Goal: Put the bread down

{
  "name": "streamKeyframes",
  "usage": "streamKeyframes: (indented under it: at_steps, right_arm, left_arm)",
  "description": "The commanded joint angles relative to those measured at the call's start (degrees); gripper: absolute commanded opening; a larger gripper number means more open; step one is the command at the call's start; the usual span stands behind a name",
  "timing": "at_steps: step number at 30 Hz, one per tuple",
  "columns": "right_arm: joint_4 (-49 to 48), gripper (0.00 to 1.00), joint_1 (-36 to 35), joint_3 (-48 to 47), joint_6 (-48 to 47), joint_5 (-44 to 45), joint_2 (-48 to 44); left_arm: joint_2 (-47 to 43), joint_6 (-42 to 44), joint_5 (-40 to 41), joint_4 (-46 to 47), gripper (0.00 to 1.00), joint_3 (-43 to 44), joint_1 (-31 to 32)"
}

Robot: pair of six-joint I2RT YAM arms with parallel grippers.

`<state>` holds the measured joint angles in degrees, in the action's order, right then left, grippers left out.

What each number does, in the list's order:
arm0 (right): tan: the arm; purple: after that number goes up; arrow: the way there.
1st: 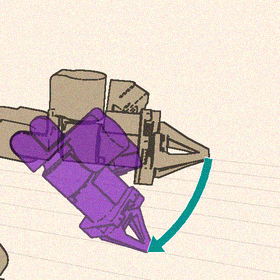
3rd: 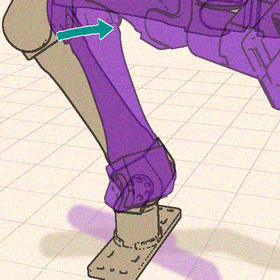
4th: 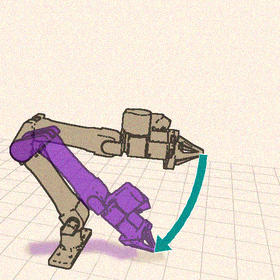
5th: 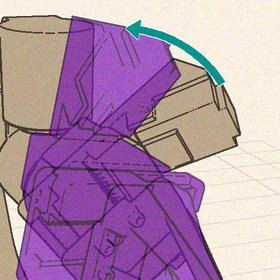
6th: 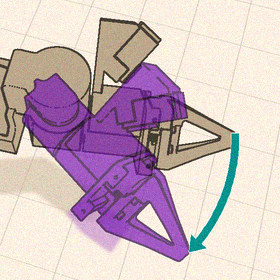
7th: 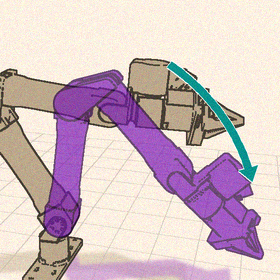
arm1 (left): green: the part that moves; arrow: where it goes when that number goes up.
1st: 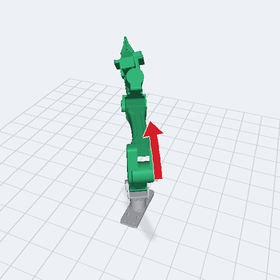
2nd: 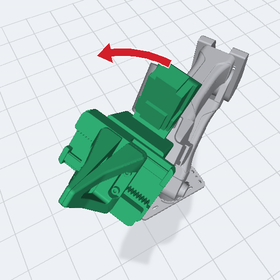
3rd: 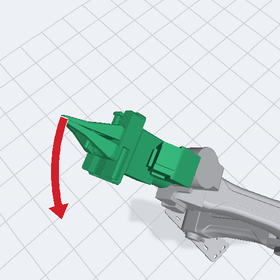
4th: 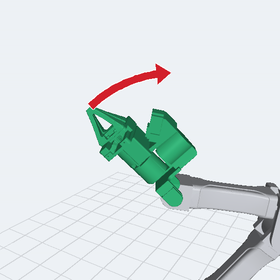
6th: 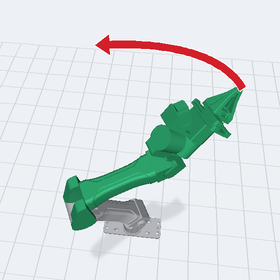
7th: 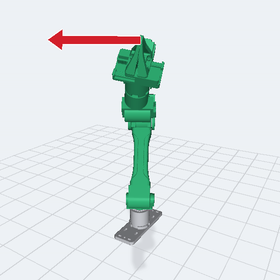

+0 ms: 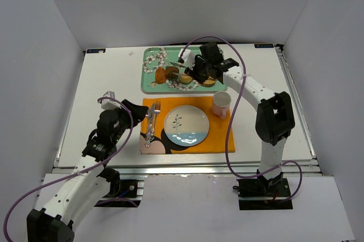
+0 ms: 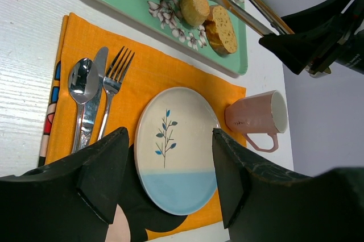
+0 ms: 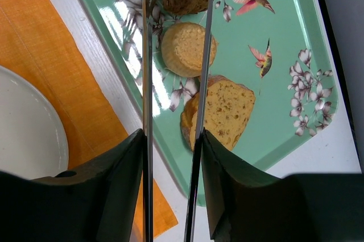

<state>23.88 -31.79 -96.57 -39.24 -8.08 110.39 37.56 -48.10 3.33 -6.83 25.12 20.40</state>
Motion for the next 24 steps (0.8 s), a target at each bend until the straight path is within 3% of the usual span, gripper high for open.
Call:
streamKeyframes:
  at_steps: [1, 24]
  right_arm:
    - [-1.73, 0.49, -0.03, -0.11, -0.57, 0.34, 0.26]
    - [-2.96, 0.50, 0.06, 3.41, -1.01, 2.98, 0.62]
  left_arm:
    - [-0.91, -0.07, 0.18, 0.68, 0.70, 0.54, -0.10]
    - [-0.73, 0.02, 0.27, 0.50, 0.70, 1.07, -0.10]
